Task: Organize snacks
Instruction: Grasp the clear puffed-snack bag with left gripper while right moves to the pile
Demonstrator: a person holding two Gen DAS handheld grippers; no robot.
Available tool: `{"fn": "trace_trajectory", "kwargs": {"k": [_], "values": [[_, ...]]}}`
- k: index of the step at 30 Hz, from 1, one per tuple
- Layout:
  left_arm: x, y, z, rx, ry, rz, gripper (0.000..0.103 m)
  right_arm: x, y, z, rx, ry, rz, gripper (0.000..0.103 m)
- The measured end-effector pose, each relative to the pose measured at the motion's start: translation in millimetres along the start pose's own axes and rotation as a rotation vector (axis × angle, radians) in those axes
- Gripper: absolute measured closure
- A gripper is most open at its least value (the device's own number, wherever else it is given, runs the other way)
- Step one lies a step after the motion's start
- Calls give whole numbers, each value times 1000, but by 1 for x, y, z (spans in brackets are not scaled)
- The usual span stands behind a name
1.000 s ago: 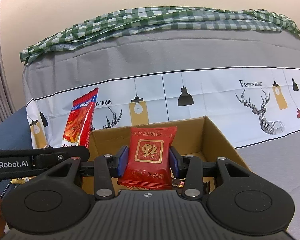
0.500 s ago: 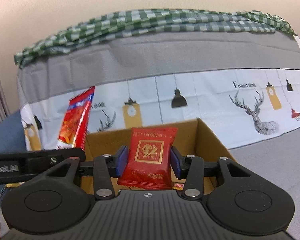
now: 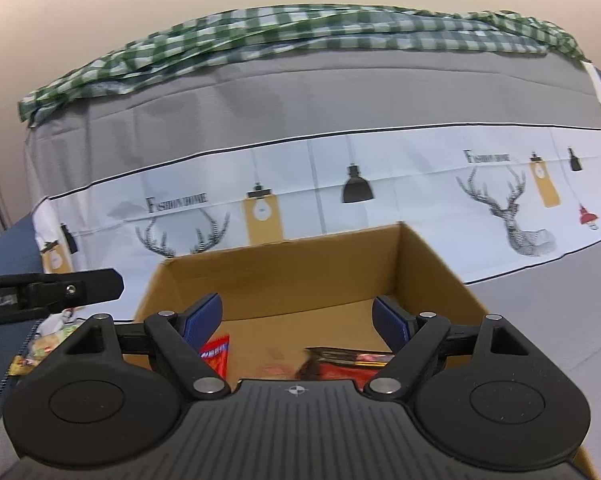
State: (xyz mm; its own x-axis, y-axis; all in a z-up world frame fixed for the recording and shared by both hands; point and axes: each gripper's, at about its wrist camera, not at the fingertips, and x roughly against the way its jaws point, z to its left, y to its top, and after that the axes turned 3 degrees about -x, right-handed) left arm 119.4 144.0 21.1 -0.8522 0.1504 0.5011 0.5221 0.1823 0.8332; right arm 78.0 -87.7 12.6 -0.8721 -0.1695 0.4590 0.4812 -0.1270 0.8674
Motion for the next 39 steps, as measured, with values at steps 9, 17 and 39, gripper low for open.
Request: {"fn": "trace_trajectory", "kwargs": {"k": [9, 17, 39], "values": [[-14, 0, 132, 60, 370, 121, 42, 1, 0, 34, 17, 103, 12, 20], [-48, -6, 164, -120, 444, 196, 17, 1, -1, 55, 46, 175, 30, 20], [-87, -39, 180, -135, 459, 456, 58, -4, -9, 66, 95, 228, 60, 20]]}}
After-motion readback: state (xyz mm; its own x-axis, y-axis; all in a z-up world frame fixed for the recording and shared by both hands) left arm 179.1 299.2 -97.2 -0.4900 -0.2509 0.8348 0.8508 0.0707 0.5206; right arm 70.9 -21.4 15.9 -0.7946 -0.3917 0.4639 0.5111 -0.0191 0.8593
